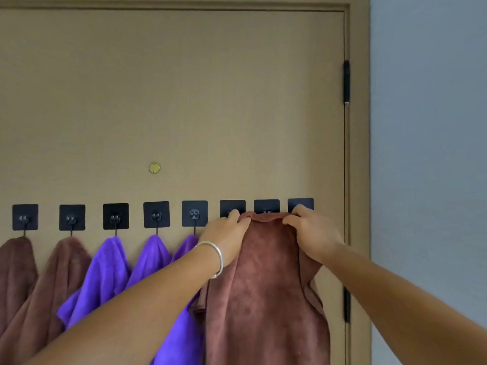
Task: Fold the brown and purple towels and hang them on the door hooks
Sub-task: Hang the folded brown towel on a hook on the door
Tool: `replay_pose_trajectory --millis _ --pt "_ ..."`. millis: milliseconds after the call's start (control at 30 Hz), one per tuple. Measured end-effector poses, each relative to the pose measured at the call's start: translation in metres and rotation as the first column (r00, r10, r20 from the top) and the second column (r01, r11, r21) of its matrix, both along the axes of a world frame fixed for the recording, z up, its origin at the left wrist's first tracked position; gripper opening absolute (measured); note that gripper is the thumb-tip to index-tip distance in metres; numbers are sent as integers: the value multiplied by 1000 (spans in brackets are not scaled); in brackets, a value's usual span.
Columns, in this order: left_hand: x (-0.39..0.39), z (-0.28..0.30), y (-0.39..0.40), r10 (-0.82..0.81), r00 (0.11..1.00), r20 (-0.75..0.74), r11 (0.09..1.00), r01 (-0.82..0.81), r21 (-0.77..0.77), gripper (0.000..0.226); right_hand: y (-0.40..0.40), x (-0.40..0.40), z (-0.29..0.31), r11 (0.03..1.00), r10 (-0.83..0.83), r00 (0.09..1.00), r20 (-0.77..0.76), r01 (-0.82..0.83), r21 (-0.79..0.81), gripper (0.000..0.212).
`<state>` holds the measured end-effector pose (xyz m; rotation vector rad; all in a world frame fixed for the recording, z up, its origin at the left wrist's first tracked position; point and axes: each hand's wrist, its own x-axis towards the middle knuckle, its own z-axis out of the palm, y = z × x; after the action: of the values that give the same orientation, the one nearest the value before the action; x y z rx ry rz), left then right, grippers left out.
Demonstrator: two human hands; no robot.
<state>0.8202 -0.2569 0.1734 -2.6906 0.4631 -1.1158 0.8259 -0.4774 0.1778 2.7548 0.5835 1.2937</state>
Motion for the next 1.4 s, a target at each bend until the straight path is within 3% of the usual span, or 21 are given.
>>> replay_pose_trajectory --millis 133,233,333,467,533,633,700,800,900,1000,1067,1200,1400 --pt "15 -3 -33 140 990 -18 982 -137 130 39 21 17 -9 983 -162 984 -75 155 -97 18" --pt "22 -15 -55 213 975 -62 957 -196 212 35 29 25 -22 967 -218 974 -63 206 -152 18" --pt "19 -21 -68 247 949 -197 953 -201 227 35 31 34 -40 981 -171 978 -120 158 -113 25" --pt "13 -13 -65 235 875 -424 970 -181 164 36 29 42 -58 999 -10 964 -266 20 34 19" --pt "10 -10 -62 265 869 -418 960 -198 197 39 25 44 -64 994 47 966 -256 -21 104 23" --pt "8 -15 -63 298 925 -234 921 -215 323 51 25 44 -70 971 127 977 -170 -88 221 20" --pt "12 -18 -65 293 911 -290 923 -190 335 49 28 42 -74 950 164 964 -207 -97 297 18" --pt "11 -25 -64 112 872 -476 994 -104 43 32 26 38 -80 945 206 931 -301 -109 309 22" --pt "8 -31 -62 -74 817 -571 971 -72 -228 18 20 35 -82 915 309 872 -380 -164 369 16" --pt "13 -27 -55 -152 766 -624 930 -104 -354 11 17 31 -79 896 357 820 -448 -165 412 21" --pt "14 -20 -50 -151 752 -642 928 -116 -354 14 14 28 -76 913 315 832 -457 -135 385 25" --pt "7 0 -46 -50 853 -519 975 -70 -209 11 4 21 -73 943 205 888 -411 -67 326 31" --pt "-12 9 -47 11 991 -131 995 -24 -99 26 2 9 -74 935 159 943 -293 -48 351 34"
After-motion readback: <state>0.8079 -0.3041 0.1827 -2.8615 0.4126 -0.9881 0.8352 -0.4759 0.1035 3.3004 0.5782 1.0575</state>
